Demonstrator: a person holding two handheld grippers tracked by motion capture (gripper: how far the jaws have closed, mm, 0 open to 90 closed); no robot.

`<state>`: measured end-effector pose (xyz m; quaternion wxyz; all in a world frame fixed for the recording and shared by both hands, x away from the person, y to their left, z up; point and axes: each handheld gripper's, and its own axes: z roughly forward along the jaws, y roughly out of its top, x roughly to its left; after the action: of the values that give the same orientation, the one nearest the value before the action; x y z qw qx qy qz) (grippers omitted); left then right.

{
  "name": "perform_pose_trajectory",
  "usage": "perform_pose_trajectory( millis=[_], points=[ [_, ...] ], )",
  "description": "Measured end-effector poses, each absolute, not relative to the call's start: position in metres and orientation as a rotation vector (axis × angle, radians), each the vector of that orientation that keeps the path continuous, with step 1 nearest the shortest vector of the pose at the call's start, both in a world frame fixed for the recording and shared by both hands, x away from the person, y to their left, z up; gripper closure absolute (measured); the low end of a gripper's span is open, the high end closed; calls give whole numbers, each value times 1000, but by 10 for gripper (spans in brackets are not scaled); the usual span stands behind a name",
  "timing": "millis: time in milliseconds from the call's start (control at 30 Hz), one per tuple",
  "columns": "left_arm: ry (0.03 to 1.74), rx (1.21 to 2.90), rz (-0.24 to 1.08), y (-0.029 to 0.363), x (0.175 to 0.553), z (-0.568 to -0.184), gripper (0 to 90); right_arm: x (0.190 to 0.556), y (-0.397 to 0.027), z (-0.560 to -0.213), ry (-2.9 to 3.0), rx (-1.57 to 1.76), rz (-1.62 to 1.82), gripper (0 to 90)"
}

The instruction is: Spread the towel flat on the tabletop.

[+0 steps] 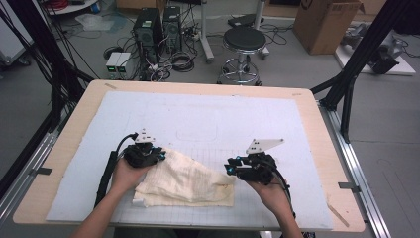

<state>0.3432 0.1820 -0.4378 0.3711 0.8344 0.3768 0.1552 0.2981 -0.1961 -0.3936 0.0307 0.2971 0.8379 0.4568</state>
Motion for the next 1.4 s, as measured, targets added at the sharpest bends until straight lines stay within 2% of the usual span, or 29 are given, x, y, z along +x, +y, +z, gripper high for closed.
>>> perform_pose_trajectory(
  millis=[33, 167, 200, 233, 300, 333, 367, 567, 833, 1133, 1300, 1400],
  points=[
    [960, 2146, 396, 182, 342, -437, 801, 304, -195, -403, 2667, 962, 1392, 611],
    [950, 2153, 389, 183, 342, -438, 870, 303, -191, -415, 2738, 971, 1312, 623],
    [948, 2155, 393, 182, 341, -437, 883, 303, -188, -422, 2786, 978, 1258, 679],
    [948, 2154, 397, 182, 341, -437, 883, 303, -188, -422, 2786, 978, 1258, 679],
    [948, 2155, 390, 182, 340, -437, 887, 303, -184, -427, 2824, 957, 1233, 770],
    [940, 2162, 384, 183, 340, -437, 888, 301, -181, -428, 2853, 922, 1214, 854],
    [941, 2159, 390, 184, 338, -436, 888, 300, -180, -428, 2867, 907, 1210, 872],
    [945, 2104, 411, 190, 335, -429, 889, 299, -183, -420, 2788, 899, 1234, 880],
    [989, 2015, 469, 202, 334, -419, 889, 313, -189, -386, 2523, 891, 1267, 881],
    [1027, 1978, 483, 204, 340, -421, 890, 332, -184, -394, 2485, 909, 1203, 881],
    [1085, 1908, 495, 210, 355, -419, 891, 346, -185, -390, 2446, 927, 1203, 883],
    [1108, 1885, 528, 205, 381, -409, 892, 371, -183, -381, 2380, 950, 1165, 880]
  ],
)
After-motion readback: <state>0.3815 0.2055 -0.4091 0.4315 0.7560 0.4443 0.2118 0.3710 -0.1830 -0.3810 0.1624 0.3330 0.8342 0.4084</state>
